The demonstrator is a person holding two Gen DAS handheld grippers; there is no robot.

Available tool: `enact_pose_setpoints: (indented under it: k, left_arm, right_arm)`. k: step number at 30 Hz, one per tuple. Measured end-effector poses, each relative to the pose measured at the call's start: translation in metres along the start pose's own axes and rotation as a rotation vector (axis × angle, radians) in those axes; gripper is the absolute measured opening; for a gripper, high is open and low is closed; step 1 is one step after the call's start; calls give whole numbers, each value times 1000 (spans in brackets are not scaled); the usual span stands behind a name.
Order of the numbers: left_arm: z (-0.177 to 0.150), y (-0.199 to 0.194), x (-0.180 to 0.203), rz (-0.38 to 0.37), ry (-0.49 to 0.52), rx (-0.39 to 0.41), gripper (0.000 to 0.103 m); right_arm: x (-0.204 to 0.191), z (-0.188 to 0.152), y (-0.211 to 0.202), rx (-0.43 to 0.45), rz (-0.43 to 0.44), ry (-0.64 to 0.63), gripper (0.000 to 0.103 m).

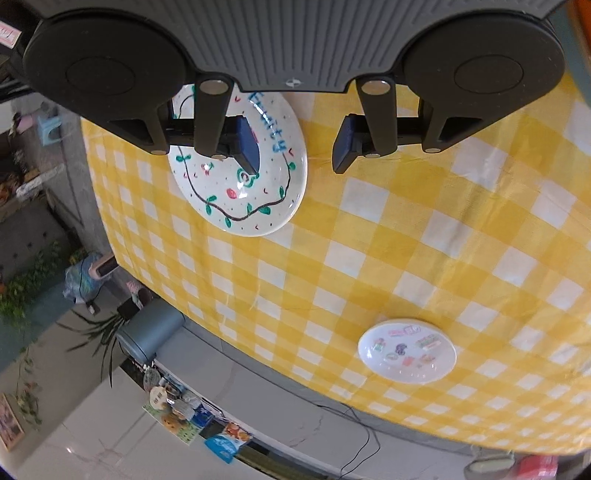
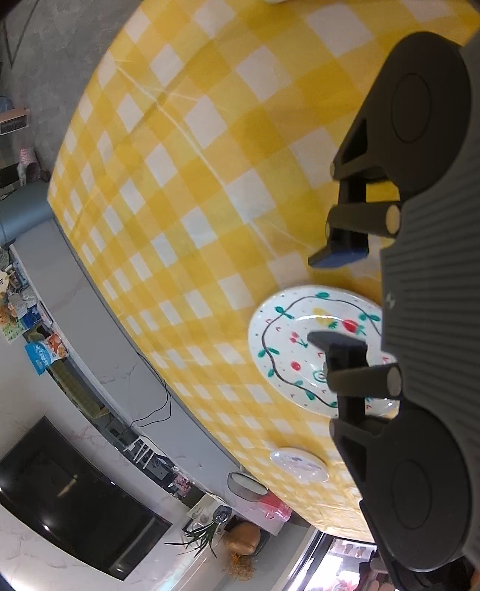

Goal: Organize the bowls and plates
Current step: 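Open both tools and move them to the painted white plate, then close both tools on the rim of the painted white plate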

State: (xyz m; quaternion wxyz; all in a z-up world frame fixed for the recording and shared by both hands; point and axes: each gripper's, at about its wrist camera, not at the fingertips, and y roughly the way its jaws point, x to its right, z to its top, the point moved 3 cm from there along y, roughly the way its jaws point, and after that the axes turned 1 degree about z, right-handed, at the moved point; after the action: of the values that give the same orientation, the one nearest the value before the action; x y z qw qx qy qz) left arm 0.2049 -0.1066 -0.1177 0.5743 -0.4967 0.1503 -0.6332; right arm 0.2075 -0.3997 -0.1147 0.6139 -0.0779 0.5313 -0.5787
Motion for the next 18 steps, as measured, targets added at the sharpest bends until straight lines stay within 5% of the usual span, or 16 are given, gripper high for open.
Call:
enact_pose_setpoints:
  k: [18]
  left_arm:
    - [2, 21, 1, -26, -14, 17, 44]
  right_arm:
    - [12, 6, 15, -8, 35, 83, 25]
